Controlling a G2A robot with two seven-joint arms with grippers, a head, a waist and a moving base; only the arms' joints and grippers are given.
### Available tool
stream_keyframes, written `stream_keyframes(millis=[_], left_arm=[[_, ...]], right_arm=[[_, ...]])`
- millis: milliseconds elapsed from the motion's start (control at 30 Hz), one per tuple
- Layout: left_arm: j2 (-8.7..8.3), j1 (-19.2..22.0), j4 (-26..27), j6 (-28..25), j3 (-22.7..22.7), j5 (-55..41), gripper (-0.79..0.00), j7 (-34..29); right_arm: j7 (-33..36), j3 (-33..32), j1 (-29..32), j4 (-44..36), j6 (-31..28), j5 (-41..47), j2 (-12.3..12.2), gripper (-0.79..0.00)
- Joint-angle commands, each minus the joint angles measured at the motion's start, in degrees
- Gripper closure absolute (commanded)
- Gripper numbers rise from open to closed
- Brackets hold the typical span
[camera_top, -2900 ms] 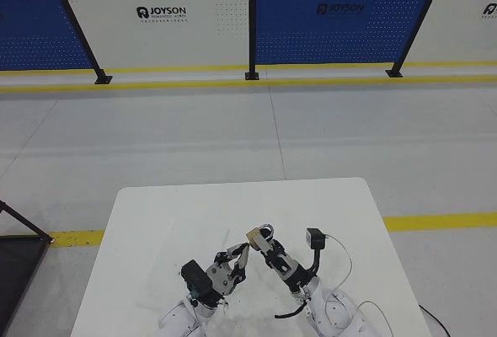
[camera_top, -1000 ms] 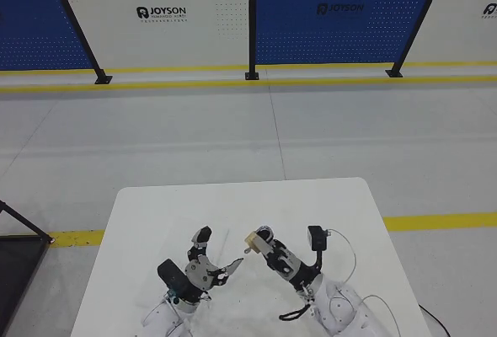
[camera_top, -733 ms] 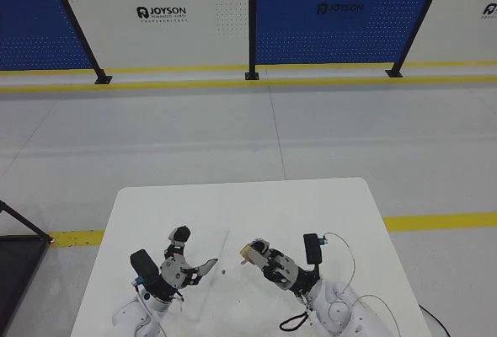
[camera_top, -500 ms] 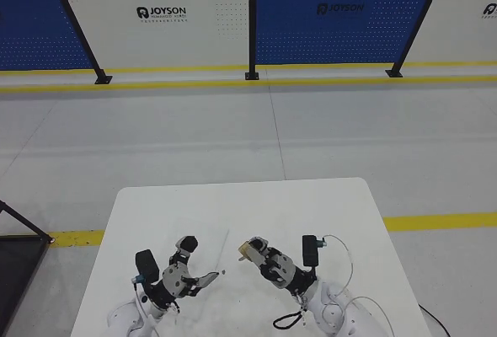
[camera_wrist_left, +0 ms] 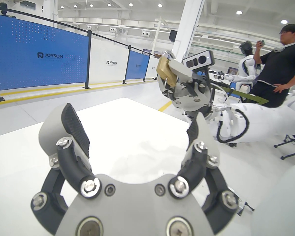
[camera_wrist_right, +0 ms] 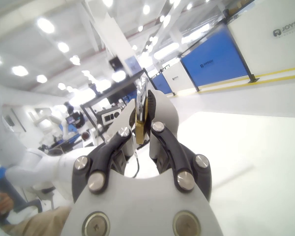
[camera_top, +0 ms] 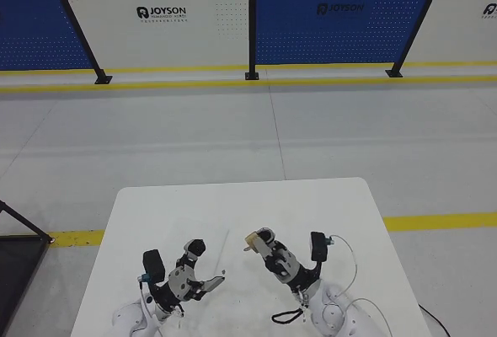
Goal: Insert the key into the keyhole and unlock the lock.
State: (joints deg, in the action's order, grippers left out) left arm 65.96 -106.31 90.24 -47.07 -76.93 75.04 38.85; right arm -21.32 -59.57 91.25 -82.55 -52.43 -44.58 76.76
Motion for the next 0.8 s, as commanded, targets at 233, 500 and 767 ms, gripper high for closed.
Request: stream_keyframes(millis=[233, 500, 767], left_arm=[[0.28, 0.08, 1.16, 2.36, 4.22, 2.59, -0.517, 1.94], [0.61, 1.23, 0.20, 6.15, 6.37, 1.93, -0.376, 3.47], [0.67, 2.12, -0.25, 7.22, 7.63, 1.15, -0.339, 3.80]], right_arm=[[5.10, 2.22, -0.14, -1.35, 3.17, 6.24, 0.22, 0.000], [5.93, 3.02, -0.03, -1.86, 3.91, 5.58, 0.25, 0.000], [6.37, 3.29, 0.18, -2.21, 4.38, 5.08, 0.17, 0.000]])
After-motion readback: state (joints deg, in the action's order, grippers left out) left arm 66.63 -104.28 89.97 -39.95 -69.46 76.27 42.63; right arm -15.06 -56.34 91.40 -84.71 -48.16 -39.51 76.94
